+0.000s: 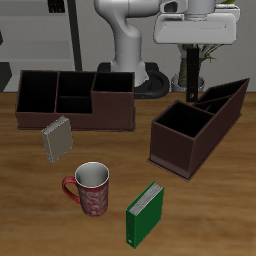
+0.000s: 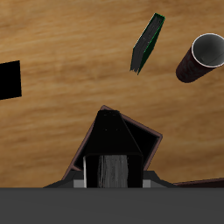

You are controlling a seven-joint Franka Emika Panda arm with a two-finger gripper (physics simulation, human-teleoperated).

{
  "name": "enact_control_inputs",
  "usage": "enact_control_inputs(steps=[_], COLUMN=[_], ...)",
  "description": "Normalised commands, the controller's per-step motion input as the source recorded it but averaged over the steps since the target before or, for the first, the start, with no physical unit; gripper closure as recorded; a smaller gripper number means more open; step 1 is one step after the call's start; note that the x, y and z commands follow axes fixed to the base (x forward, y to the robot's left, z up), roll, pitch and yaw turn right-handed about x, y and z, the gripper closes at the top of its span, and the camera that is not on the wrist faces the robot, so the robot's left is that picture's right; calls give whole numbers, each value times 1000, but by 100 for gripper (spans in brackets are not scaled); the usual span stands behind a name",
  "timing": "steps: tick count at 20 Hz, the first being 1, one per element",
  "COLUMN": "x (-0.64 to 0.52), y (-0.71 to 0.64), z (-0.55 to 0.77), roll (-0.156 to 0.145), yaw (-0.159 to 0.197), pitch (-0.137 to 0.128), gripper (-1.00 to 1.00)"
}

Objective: Place the black book into the left desk caddy's right compartment

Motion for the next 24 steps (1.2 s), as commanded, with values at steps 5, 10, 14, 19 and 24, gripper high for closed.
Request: enact_control_inputs(steps=[5,10,14,19,24], x=[113,108,9,-142,-11], y=[-62,-26,-2,96,-105], z=[-116,-224,-143,-83,-6], roll=[-5,5,6,30,-25], yaw=[-3,0,-7,4,1], pitch=[10,26,18,24,23], gripper=[100,100,100,100,100])
